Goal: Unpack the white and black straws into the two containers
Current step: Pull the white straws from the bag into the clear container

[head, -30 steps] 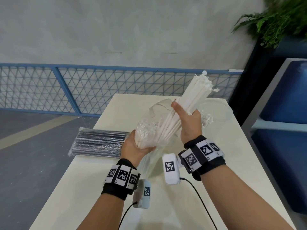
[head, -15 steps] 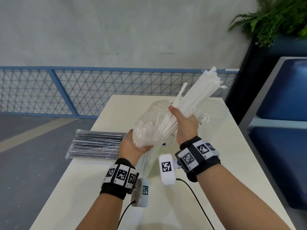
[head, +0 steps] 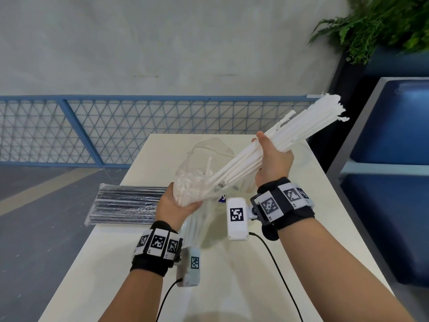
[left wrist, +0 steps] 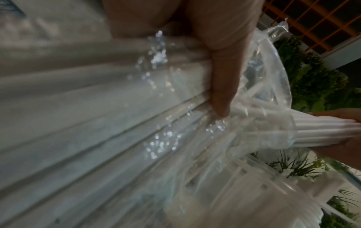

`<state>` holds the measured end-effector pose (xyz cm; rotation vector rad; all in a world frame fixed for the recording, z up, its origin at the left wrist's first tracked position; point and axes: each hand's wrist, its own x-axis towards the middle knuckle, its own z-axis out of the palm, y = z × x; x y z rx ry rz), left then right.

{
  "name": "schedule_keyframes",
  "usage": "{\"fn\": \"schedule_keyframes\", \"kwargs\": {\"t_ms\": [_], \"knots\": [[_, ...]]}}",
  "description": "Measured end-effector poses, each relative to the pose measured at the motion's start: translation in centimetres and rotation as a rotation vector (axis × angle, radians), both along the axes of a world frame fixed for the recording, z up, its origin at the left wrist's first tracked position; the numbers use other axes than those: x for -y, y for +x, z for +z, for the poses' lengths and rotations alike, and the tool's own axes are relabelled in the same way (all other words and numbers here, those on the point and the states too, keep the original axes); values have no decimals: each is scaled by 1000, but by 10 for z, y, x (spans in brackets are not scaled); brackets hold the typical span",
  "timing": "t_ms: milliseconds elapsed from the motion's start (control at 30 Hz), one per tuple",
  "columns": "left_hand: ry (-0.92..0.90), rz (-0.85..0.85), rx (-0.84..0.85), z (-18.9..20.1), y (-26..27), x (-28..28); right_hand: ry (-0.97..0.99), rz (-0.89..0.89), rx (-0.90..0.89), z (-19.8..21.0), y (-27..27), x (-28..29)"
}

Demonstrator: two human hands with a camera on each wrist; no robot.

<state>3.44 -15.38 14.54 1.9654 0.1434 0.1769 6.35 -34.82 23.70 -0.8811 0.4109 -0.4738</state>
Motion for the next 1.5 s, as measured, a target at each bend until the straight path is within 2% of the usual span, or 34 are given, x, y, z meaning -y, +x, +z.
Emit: {"fn": "schedule_keyframes", "kwargs": {"t_ms": [200, 400, 533, 667, 733, 800, 900, 1033, 1200, 1333, 1500], "knots": [[-57, 75, -2, -1, 3, -10, 183, -111, 54, 12, 6, 23], [-95, 127, 2, -1, 6, -7, 200, -138, 2, 10, -1, 32], [-128, 202, -19, -1, 9, -10, 162, -221, 66, 18, -3, 49], [-168, 243, -21, -1, 12, -16, -25, -287, 154, 24, 2, 55], [-182, 208, -18, 3, 11, -11, -224, -246, 107, 19, 3, 47], [-222, 151, -11, 4, 10, -3, -400, -129, 53, 7, 4, 36], [-274, 87, -11, 2, 8, 7, -592, -10, -6, -14, 6, 24], [-296, 54, -16, -3, 6, 10, -810, 19, -72, -32, 11, 23], [-320, 41, -7, -5, 6, 9, -1126, -21, -257, -48, 17, 28], [-315, 28, -3, -9, 7, 7, -965, 89, -217, -56, 16, 31], [-296, 9, -3, -15, 8, 8, -936, 132, -279, -59, 22, 32]]}}
